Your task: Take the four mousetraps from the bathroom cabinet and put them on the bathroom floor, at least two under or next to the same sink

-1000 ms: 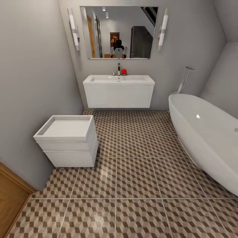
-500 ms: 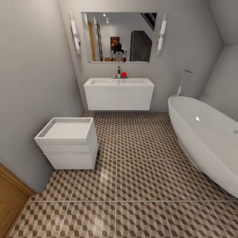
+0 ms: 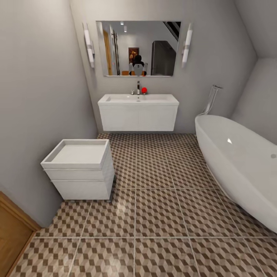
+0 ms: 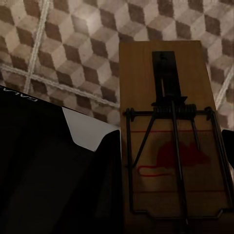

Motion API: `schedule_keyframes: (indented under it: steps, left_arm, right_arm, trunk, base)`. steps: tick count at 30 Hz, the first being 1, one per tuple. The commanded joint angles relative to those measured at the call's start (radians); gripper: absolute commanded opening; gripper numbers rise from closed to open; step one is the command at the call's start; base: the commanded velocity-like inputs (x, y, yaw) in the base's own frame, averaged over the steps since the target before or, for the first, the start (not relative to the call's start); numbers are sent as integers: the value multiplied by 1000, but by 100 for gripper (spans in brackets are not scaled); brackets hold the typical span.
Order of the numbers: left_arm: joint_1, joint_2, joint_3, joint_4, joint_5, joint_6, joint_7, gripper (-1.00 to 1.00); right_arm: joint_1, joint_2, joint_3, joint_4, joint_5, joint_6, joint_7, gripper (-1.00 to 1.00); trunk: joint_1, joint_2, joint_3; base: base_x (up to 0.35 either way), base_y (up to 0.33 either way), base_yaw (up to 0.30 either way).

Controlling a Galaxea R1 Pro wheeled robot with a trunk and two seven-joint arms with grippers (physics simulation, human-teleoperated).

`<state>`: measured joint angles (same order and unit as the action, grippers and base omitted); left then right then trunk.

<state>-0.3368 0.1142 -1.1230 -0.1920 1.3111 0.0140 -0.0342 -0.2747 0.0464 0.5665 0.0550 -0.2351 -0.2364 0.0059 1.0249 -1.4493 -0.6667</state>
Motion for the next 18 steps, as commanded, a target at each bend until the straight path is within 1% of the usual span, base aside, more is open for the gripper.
schedule_keyframes:
  steps: [1,10,18]
  left_arm:
    - [-1,1,-6,-1,8,1,0,-100]
    - [-1,1,-6,-1,8,1,0,-100]
    - [0,1,-6,-1,8,1,0,-100]
  right_arm:
    - [-1,1,9,5,-11,-8,3,-100]
    - [-1,1,9,5,-11,-8,3,-100]
    - [-1,3,9,5,-6,-6,3,-100]
  trunk:
    - [0,0,1]
    - [0,0,15]
    - [0,0,17]
  base:
    - [0,0,0]
    - [0,0,0]
    - [0,0,0]
